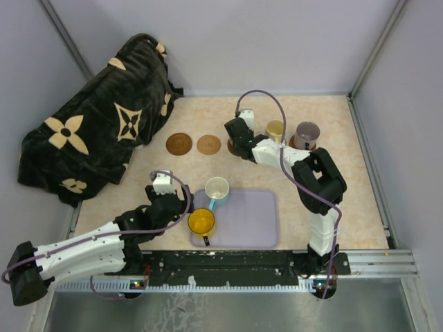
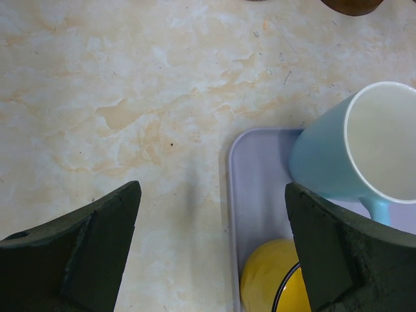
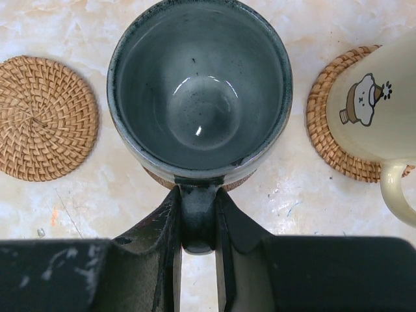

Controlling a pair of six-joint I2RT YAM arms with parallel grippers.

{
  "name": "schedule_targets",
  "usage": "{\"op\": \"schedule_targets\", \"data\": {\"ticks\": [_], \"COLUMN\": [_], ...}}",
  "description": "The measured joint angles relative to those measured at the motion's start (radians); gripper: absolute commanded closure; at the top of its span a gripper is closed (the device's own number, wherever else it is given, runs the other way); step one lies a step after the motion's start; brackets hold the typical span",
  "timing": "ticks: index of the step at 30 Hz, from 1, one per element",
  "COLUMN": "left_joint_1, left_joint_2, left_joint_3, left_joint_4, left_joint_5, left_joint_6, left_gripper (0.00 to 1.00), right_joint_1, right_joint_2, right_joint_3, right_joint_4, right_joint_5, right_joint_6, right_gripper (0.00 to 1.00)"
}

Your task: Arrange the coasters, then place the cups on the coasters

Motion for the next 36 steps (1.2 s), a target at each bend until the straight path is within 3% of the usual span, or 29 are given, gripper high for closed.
{"op": "schedule_targets", "data": {"ticks": [5, 12, 25, 36], "left_joint_1": [0.0, 0.0, 0.0, 0.0], "left_joint_2": [0.002, 0.002, 0.003, 0.006], "left_joint_3": [0.0, 0.0, -0.003, -0.003], "left_joint_4": [-0.001, -0.003, -0.003, 0.007], "left_joint_5": [-0.002, -0.005, -0.011, 0.003], "left_joint_6": [-0.003, -0.011, -0.019, 0.01], "left_gripper": [0.02, 0.02, 0.02, 0.0], "right_joint_1": [0.0, 0.0, 0.003, 0.03], "right_joint_2": [0.0, 0.0, 0.0, -0.027], "right_joint_3": [-0.002, -0.007, -0.013, -0.04], "right_joint_4": [0.004, 0.008, 0.031, 0.033], "right_joint_5": [-0.003, -0.003, 0.004, 0.02], "right_joint_6": [0.002, 0.01, 0.019, 0.016], "right_gripper": [1.0, 0.78, 0.51, 0.44]}}
